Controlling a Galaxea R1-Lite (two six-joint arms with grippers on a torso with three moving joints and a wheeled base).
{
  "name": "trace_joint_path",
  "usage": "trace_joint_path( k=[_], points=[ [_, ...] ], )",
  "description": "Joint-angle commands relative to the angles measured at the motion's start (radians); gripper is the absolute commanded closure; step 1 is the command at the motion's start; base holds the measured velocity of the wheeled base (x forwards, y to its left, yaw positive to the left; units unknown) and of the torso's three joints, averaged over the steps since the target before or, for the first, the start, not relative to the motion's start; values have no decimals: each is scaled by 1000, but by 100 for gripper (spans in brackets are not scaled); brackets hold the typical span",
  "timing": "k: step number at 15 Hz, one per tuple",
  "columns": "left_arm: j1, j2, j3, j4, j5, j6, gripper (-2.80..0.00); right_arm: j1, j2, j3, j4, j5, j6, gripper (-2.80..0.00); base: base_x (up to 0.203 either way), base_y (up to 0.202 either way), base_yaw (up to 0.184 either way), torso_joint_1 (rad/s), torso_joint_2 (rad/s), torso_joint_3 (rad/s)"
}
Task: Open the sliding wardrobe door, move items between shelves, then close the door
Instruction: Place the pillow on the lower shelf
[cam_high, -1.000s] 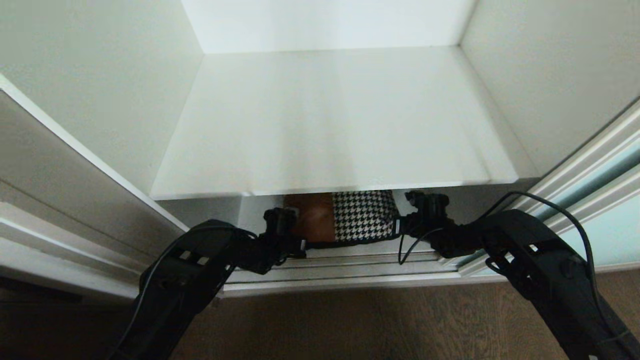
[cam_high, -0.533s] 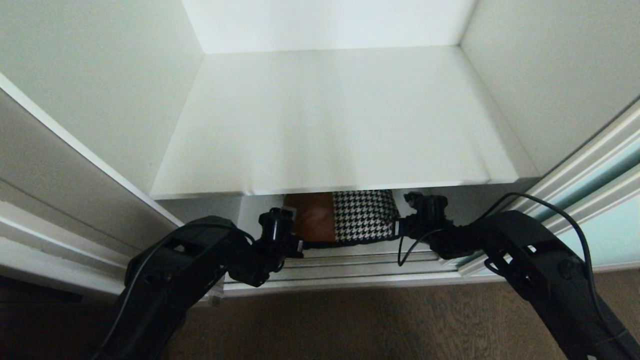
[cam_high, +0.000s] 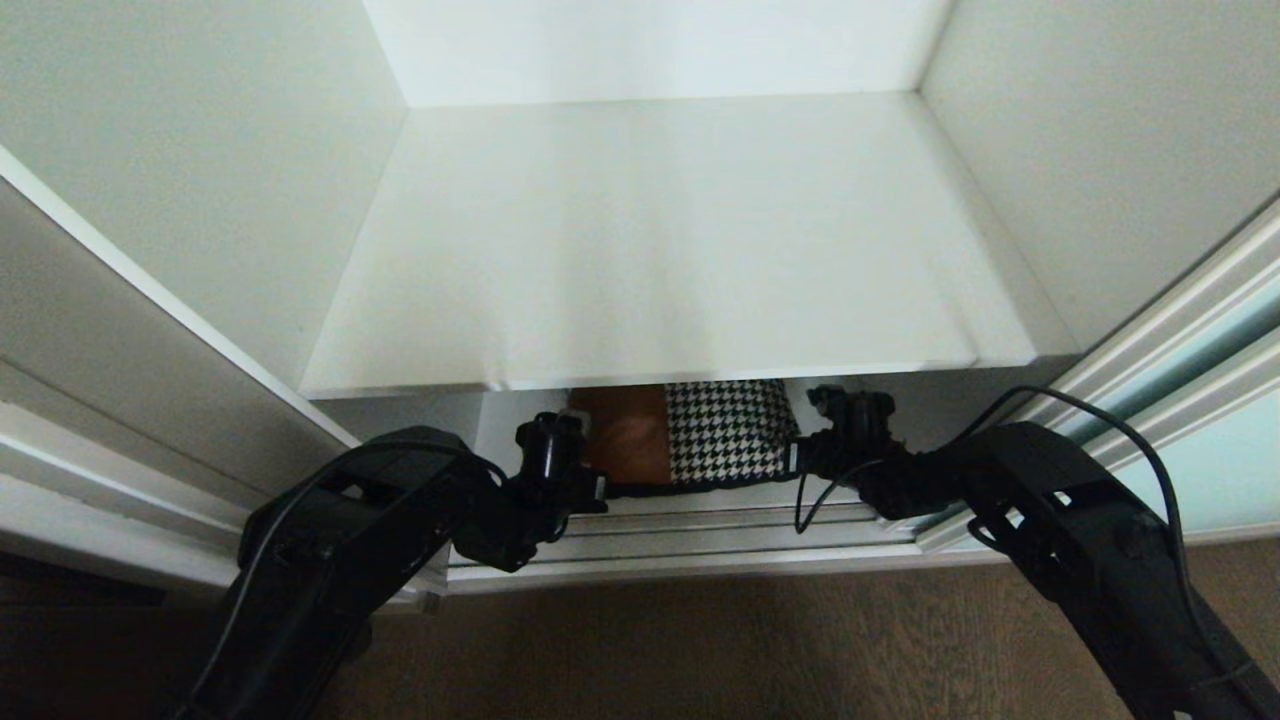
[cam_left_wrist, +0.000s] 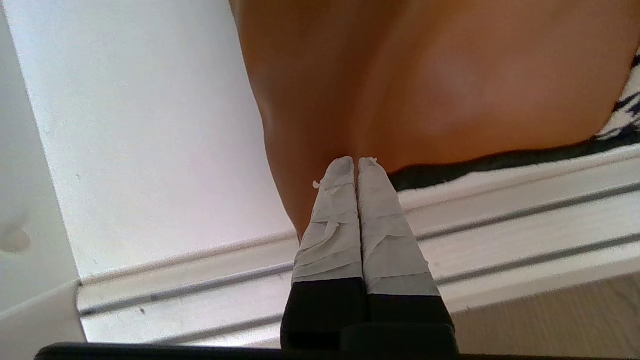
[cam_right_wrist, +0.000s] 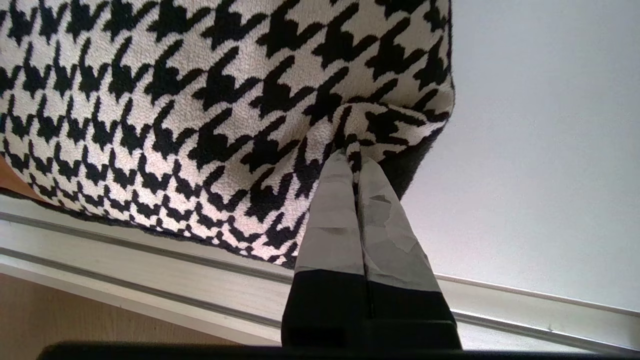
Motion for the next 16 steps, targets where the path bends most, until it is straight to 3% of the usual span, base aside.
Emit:
trace_joint_path(
  k=[1, 5, 6, 7, 12, 16],
  points=[
    [-10, -10, 14, -2, -1, -8, 0, 1, 4, 0, -3, 1, 1, 0, 0, 0, 0, 0, 0, 0],
    [-15, -8, 14, -3, -7, -10, 0, 1, 3, 1, 8, 1, 1, 0, 0, 0, 0, 0, 0, 0],
    [-15, -10, 12, -1, -8, -11, 0, 5, 4, 5, 4, -1, -1, -247, 0, 0, 0, 0, 0, 0],
    [-15, -10, 12, 0, -10, -12, 0, 9, 6, 9, -3, -5, -4, -280, 0, 0, 0, 0, 0, 0],
    [-15, -10, 12, 1, -10, -13, 0, 10, 0, 32, -6, -8, -15, -280, 0, 0, 0, 0, 0, 0],
    [-15, -29, 30, 18, -5, -11, 0, 10, -42, 139, -64, -9, -30, -280, 0, 0, 0, 0, 0, 0]
  ],
)
